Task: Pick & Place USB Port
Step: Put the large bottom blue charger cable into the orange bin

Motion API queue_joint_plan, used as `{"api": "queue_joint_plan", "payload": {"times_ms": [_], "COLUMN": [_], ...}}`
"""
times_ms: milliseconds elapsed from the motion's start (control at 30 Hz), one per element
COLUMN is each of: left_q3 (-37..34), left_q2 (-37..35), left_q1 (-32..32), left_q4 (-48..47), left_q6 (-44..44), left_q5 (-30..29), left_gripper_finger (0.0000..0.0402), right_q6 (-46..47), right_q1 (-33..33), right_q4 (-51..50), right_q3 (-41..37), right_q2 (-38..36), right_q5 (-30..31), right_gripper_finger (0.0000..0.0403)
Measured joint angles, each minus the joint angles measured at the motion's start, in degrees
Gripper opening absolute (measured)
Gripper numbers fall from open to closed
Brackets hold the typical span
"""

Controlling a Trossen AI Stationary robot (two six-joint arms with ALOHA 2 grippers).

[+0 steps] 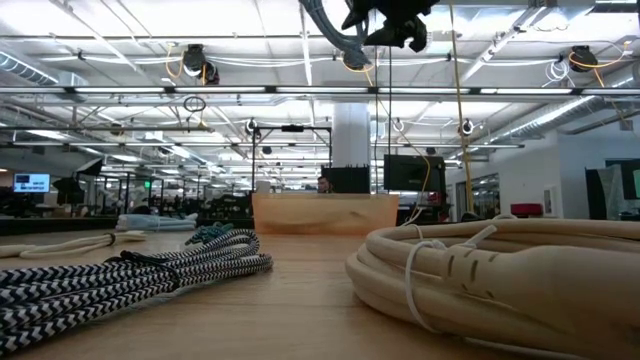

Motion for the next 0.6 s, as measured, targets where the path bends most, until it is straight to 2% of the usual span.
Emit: {"api": "queue_joint_plan", "payload": {"times_ms": [433, 600], "left_q3": [0.0, 0.0], "left_q2": [0.0, 0.1], "left_q1": [0.3, 1.4], "left_q4": [0.1, 0.1], "left_q6": [-1.1, -4.5], "left_q5": [-0.7, 2.3], "left_gripper_finger": [0.0037, 0.0037], "right_q6": [2.8, 4.1], "right_q1": [0.4, 1.3], "right_q4": [-1.1, -4.3], "right_q3": [0.0, 0.7], "right_q2": [0.0, 0.0], "right_q5": [1.5, 8.6], "right_gripper_finger": [0.0022, 0.0015]}}
